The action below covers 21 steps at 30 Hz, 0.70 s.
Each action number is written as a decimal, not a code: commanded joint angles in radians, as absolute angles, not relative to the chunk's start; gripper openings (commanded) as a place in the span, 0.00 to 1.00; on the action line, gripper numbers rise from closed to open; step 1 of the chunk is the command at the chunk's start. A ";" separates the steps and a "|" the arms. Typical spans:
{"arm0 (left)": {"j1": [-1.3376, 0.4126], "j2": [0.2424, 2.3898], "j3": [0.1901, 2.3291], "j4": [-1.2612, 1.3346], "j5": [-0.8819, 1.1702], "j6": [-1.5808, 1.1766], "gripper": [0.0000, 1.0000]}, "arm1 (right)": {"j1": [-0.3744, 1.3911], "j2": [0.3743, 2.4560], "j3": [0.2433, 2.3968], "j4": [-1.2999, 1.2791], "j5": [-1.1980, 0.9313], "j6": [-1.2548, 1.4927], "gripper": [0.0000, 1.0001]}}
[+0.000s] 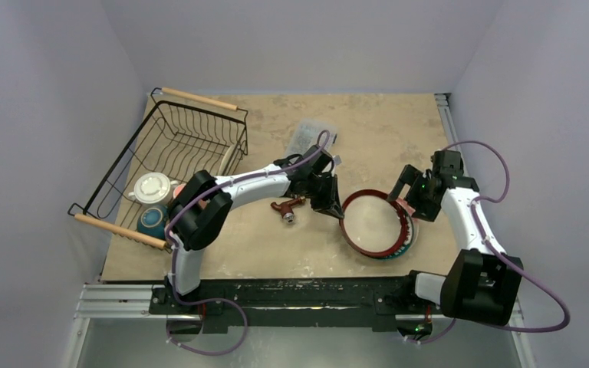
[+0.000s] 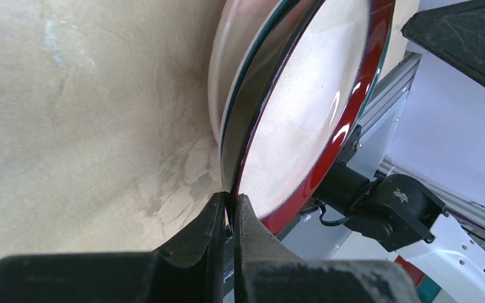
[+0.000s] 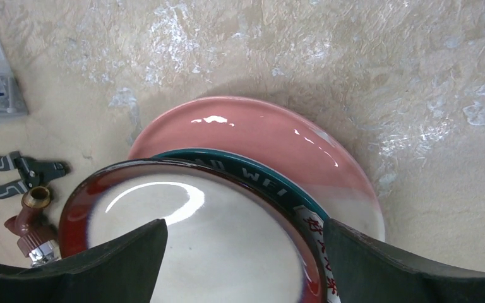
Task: Load the mixed dishes into the dish rack
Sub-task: Pick up the plate at the center of the board.
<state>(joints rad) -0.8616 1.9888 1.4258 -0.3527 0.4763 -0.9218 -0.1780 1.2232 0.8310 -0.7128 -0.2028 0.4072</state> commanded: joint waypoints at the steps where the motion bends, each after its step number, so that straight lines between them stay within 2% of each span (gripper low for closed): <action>1: -0.830 1.889 1.477 -0.316 0.511 -0.887 0.00 | -0.166 1.215 0.891 -0.773 -0.145 0.396 0.95; 6: -0.814 1.887 1.476 -0.331 0.538 -0.891 0.00 | -0.142 1.219 0.892 -0.781 -0.204 0.371 0.86; 9: -0.809 1.894 1.479 -0.334 0.554 -0.892 0.00 | -0.137 1.225 0.875 -0.777 -0.239 0.368 0.70; 11: -0.807 1.902 1.484 -0.332 0.572 -0.898 0.00 | -0.135 1.250 0.870 -0.775 -0.246 0.370 0.65; 14: -0.807 1.910 1.489 -0.331 0.577 -0.908 0.00 | -0.135 1.282 0.865 -0.773 -0.225 0.376 0.61; 21: -0.800 1.913 1.494 -0.351 0.574 -0.900 0.00 | -0.134 1.322 0.848 -0.751 -0.182 0.398 0.62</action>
<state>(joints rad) -0.8120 1.9705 1.4330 -0.4053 0.4911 -0.8967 -0.1375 1.3178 0.8516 -0.7700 -0.2001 0.3859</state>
